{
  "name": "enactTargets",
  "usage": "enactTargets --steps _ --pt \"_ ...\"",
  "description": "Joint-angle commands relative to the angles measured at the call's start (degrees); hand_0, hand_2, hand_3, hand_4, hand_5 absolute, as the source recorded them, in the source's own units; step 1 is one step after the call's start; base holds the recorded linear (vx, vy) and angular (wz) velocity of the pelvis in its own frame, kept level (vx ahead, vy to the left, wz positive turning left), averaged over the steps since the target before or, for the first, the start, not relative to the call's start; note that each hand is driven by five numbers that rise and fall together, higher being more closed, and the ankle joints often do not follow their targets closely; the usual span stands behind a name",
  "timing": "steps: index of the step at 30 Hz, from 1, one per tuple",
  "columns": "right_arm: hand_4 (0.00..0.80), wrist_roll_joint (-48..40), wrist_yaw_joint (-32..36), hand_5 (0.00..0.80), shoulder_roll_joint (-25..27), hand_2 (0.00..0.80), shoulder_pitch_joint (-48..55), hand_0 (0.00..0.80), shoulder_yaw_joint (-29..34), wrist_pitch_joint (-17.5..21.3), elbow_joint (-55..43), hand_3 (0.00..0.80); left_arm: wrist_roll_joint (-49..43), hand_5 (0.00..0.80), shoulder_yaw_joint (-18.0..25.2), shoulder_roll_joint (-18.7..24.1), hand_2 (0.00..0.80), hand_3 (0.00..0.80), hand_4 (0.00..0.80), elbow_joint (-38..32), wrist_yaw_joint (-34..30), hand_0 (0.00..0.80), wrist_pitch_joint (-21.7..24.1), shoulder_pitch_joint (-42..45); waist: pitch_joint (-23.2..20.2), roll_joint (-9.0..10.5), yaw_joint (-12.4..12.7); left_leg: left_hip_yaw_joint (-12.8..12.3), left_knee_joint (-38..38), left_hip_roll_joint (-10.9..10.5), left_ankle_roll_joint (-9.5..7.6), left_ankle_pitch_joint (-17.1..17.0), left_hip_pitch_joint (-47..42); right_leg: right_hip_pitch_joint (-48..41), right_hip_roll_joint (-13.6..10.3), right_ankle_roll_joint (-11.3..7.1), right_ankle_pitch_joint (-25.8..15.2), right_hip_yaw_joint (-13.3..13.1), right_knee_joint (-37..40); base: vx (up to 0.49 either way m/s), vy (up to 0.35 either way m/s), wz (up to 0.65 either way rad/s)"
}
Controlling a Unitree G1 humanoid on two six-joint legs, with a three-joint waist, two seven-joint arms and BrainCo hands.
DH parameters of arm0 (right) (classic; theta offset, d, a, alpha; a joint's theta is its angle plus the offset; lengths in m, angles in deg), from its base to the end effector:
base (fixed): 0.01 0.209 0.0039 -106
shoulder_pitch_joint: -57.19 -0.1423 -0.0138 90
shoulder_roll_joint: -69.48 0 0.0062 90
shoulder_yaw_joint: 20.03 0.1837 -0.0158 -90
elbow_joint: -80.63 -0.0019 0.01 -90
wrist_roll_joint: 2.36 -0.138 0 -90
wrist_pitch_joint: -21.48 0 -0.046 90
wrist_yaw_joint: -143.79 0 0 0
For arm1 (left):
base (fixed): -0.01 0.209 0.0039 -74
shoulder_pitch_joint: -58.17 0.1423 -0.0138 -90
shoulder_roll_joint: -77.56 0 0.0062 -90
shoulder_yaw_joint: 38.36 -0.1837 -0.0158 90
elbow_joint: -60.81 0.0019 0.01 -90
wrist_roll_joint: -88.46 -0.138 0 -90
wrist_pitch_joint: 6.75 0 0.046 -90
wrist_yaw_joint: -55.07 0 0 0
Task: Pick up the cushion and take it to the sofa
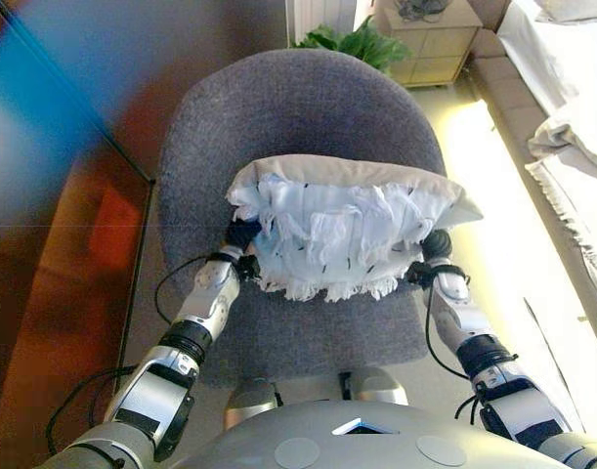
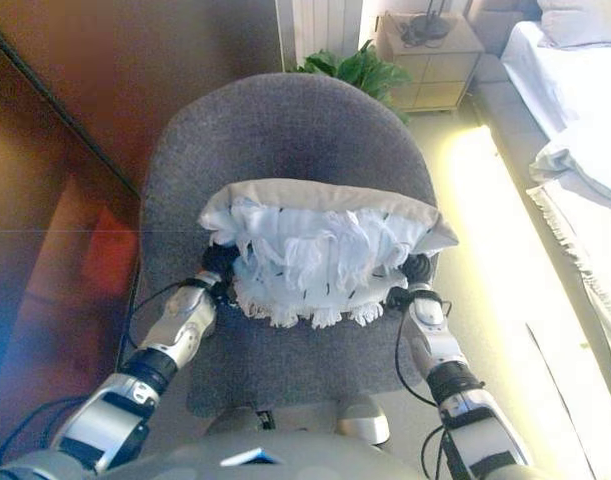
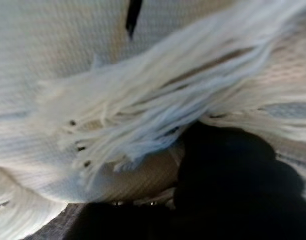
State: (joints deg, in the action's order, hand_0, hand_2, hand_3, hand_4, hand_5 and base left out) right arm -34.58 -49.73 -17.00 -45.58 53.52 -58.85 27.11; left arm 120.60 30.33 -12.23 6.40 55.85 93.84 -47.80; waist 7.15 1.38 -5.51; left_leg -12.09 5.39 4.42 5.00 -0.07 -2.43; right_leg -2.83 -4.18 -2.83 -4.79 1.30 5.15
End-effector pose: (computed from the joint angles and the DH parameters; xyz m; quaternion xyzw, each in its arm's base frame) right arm 0.2250 -0.1959 -0.0142 0.0332 0.1598 -0.0981 0.9817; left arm 0.2366 0.1620 -0.0070 -0.0612 0.1307 -0.0708 0.9870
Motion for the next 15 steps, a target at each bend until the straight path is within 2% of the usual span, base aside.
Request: enactTargets --steps 1,5,11,13,15 --pt "0.8 -0.5 4.0 0.8 -1.3 0.8 -14.9 0.8 -1.9 0.1 2.2 0.8 0.3 0.8 -4.8 -5.9 0.8 0.8 0.8 4.0 0.4 0.8 2.4 -15.2 2.1 -1.29 1.8 3.0 -0.4 0.5 -2.2 2.1 -2.5 0.3 -1.8 -3.37 2.4 2.5 -0.1 0.0 0.0 0.0" --pt "0.8 -1.3 6.5 0.8 -0.9 0.8 -22.0 0.8 -3.4 -4.4 9.5 0.8 3.3 0.8 -4.0 -6.2 0.8 0.8 0.8 10.5 2.4 0.8 0.8 -19.9 3.2 -0.41 2.6 3.9 -0.4 0.5 -1.84 1.9 -1.3 1.1 -1.7 -3.43 2.3 2.9 -0.1 -0.024 -0.02 0.0" --pt "0.8 -4.8 9.8 0.8 -0.1 0.8 -32.3 0.8 -4.7 -5.2 18.8 0.8 3.2 0.8 -2.7 -4.5 0.8 0.8 0.8 18.7 4.3 0.8 -1.4 -28.4 6.2 1.66 3.6 4.9 -0.4 1.0 -1.31 1.0 1.8 3.5 -1.2 -3.33 1.6 3.8 -0.1 -0.074 -0.049 0.03" --pt "0.8 -6.4 9.8 0.8 0.6 0.8 -35.4 0.8 -4.5 -5.7 21.0 0.8 -0.1 0.8 -3.0 -3.5 0.8 0.8 0.8 21.2 5.6 0.8 -2.5 -31.4 7.2 2.02 3.5 5.2 -0.4 0.9 -1.21 0.6 2.9 4.6 -1.0 -3.3 1.2 3.7 -0.1 -0.061 -0.003 0.13" --pt "0.8 -7.1 10.4 0.8 1.2 0.8 -38.7 0.8 -4.2 -6.7 23.8 0.8 0.5 0.8 -3.7 -2.8 0.8 0.8 0.8 24.2 6.1 0.8 -4.1 -34.6 8.1 2.08 3.5 5.4 -0.4 0.8 -1.1 0.2 4.2 5.6 -1.0 -3.33 0.9 3.6 -0.1 -0.07 0.033 0.16"
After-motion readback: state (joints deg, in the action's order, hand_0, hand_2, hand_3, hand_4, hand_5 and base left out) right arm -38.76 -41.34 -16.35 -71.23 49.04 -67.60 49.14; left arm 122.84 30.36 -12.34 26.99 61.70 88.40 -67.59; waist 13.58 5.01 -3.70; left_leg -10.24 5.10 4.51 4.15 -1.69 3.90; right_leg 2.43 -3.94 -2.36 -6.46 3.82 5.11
